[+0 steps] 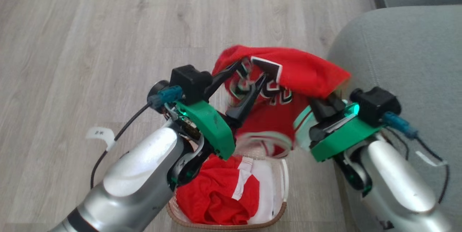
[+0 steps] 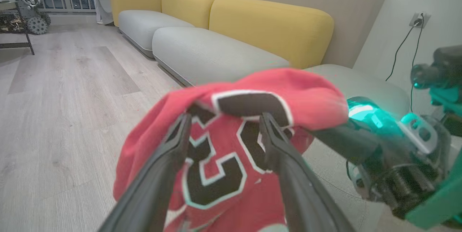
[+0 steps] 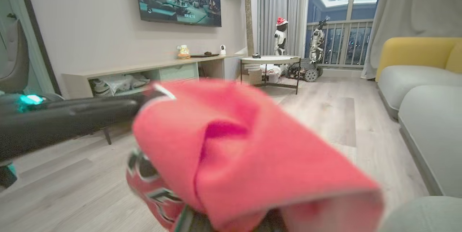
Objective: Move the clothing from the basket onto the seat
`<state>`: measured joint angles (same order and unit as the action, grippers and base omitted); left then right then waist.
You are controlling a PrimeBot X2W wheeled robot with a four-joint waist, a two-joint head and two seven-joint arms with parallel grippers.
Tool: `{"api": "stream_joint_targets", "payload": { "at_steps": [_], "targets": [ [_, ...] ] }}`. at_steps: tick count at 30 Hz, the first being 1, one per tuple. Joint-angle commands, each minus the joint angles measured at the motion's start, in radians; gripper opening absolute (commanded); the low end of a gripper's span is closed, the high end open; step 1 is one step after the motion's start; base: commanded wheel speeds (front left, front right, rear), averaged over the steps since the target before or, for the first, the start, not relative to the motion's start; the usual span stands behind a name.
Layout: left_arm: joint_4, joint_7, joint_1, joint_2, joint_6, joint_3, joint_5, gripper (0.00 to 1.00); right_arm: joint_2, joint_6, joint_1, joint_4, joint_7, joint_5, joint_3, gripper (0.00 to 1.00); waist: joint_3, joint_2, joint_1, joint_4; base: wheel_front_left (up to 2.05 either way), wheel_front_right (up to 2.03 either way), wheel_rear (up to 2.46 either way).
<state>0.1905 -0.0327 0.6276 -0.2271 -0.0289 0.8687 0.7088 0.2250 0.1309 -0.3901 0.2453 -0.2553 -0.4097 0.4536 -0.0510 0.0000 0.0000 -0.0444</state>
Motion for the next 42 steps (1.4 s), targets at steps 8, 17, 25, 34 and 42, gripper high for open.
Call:
{"api": "stream_joint_targets", "payload": {
  "at_steps": [8, 17, 25, 34, 42],
  "targets": [
    [-0.049, -0.010, 0.020, -0.040, -0.016, -0.040, 0.003, 1.00, 0.029, 0.000, 0.032, -0.122, -0.006, 0.034, -0.101, 0.00, 0.002, 0.0000, 0.0000, 0.080, 0.00, 0.00, 0.00],
    [-0.067, -0.040, 0.006, -0.062, -0.019, -0.033, -0.016, 1.00, 0.066, 0.000, 0.058, -0.218, -0.006, 0.049, -0.172, 0.00, -0.012, 0.0000, 0.0000, 0.208, 0.00, 0.00, 0.00],
    [-0.074, -0.060, 0.003, -0.076, -0.024, -0.037, -0.024, 1.00, 0.083, 0.000, 0.083, -0.278, -0.006, 0.054, -0.222, 0.00, -0.039, 0.0000, 0.0000, 0.310, 0.00, 0.00, 0.00],
    [-0.075, -0.071, 0.008, -0.087, -0.024, -0.032, -0.034, 1.00, 0.077, 0.000, 0.107, -0.337, -0.006, 0.064, -0.257, 0.00, -0.057, 0.0000, 0.0000, 0.429, 0.00, 0.00, 0.00],
    [-0.074, -0.079, 0.010, -0.089, -0.022, -0.023, -0.039, 1.00, 0.063, 0.000, 0.138, -0.381, -0.006, 0.079, -0.283, 0.00, -0.066, 0.0000, 0.0000, 0.504, 0.00, 0.00, 0.00]
  ]
}}
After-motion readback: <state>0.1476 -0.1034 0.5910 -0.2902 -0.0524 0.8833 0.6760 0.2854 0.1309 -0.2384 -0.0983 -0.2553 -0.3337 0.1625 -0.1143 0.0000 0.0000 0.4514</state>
